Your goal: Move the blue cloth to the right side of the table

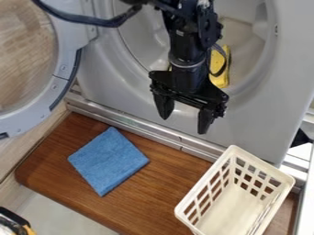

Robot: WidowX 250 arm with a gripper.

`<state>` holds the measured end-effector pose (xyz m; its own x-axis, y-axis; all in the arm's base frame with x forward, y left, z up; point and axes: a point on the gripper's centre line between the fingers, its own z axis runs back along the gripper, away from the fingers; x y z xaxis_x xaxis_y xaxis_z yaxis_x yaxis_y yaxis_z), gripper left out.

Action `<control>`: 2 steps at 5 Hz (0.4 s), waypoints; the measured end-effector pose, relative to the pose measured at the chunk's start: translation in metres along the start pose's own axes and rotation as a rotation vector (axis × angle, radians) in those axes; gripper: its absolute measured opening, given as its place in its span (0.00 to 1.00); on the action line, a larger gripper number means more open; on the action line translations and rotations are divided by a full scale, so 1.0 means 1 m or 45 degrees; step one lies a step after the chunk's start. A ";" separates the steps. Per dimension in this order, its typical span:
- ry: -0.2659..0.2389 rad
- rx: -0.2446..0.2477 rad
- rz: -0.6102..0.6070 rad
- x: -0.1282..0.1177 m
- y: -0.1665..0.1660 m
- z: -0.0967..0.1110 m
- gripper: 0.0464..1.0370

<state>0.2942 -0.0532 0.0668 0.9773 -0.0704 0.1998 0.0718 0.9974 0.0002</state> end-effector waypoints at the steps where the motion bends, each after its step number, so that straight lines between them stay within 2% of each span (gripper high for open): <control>1: 0.036 -0.005 -0.005 -0.007 0.000 -0.009 0.96; 2: 0.023 -0.017 0.074 -0.028 0.038 -0.019 0.96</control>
<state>0.2735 -0.0136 0.0426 0.9834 -0.0125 0.1812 0.0170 0.9996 -0.0237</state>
